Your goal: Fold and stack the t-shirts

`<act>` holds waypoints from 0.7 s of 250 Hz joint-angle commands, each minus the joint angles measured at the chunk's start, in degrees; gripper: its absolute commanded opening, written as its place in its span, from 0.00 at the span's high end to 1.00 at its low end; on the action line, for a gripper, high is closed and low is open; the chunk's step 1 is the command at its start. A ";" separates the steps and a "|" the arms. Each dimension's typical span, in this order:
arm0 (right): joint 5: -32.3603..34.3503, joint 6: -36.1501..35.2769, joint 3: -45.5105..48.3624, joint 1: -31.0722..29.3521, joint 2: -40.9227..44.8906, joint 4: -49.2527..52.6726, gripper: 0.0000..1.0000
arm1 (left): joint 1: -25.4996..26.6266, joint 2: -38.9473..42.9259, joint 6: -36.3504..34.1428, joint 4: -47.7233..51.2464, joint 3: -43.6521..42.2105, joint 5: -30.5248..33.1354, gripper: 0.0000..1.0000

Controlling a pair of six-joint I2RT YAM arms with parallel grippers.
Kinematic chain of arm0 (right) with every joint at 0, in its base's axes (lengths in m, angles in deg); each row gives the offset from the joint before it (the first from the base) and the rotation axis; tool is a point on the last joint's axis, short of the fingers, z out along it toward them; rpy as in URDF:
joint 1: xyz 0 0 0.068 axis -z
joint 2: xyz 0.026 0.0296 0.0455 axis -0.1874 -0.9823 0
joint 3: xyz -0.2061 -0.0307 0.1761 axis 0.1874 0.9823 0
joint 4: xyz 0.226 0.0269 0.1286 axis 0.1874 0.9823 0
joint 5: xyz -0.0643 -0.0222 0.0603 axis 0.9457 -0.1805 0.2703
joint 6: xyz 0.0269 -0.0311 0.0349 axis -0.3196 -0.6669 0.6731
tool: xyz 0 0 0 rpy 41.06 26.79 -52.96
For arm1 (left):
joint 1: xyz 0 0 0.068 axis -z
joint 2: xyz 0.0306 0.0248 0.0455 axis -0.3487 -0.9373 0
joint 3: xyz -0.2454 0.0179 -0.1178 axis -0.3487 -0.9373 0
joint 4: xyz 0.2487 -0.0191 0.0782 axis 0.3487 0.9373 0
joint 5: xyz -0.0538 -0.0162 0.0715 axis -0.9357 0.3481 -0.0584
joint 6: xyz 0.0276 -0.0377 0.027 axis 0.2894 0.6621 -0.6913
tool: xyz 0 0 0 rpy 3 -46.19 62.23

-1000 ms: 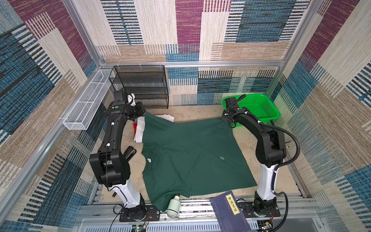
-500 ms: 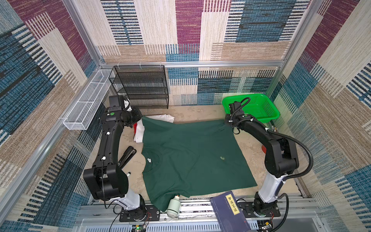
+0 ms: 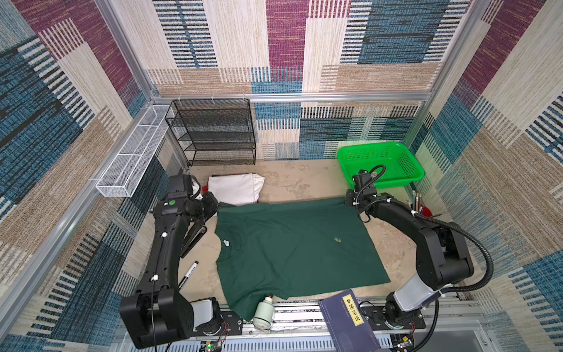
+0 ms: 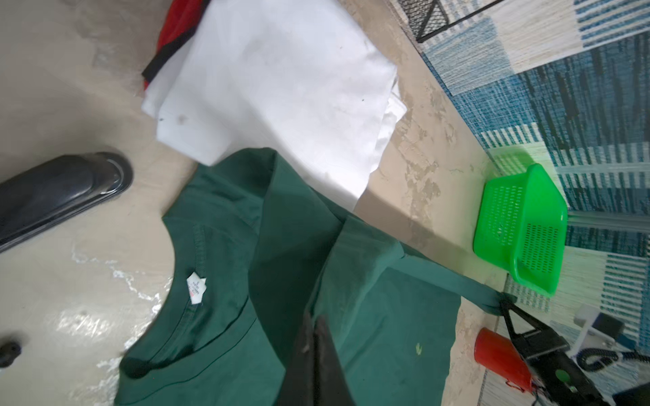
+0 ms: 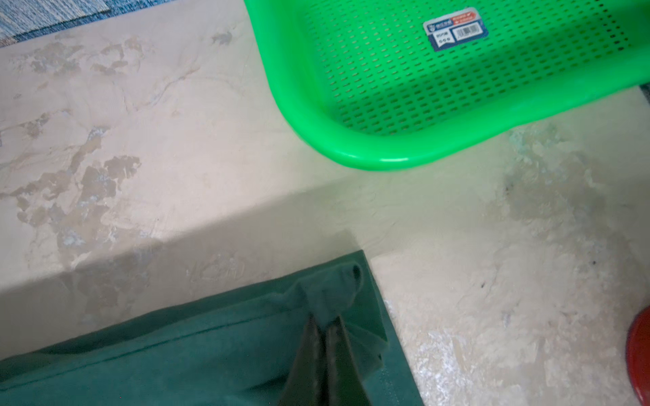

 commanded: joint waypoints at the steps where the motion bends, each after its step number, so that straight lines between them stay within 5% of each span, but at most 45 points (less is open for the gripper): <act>1: 0.38 0.98 1.86 -0.34 1.49 -2.29 0.98 | -0.07 2.41 2.32 2.34 -2.83 2.72 1.00; 67: 2.54 3.32 9.08 -0.44 4.41 -2.78 0.94 | -0.04 11.35 7.93 9.22 -15.12 4.95 1.00; 119: 6.50 7.89 13.03 -0.50 10.51 -1.40 0.58 | 0.03 20.55 14.23 15.46 -22.89 3.72 0.75; 139: 4.17 8.32 13.38 -0.60 14.57 -2.39 0.43 | 0.62 22.26 13.25 12.22 -22.48 3.78 0.73; 175: -2.36 7.80 9.43 -0.83 13.30 -1.92 0.40 | 6.47 12.27 7.16 4.88 -17.18 4.06 0.66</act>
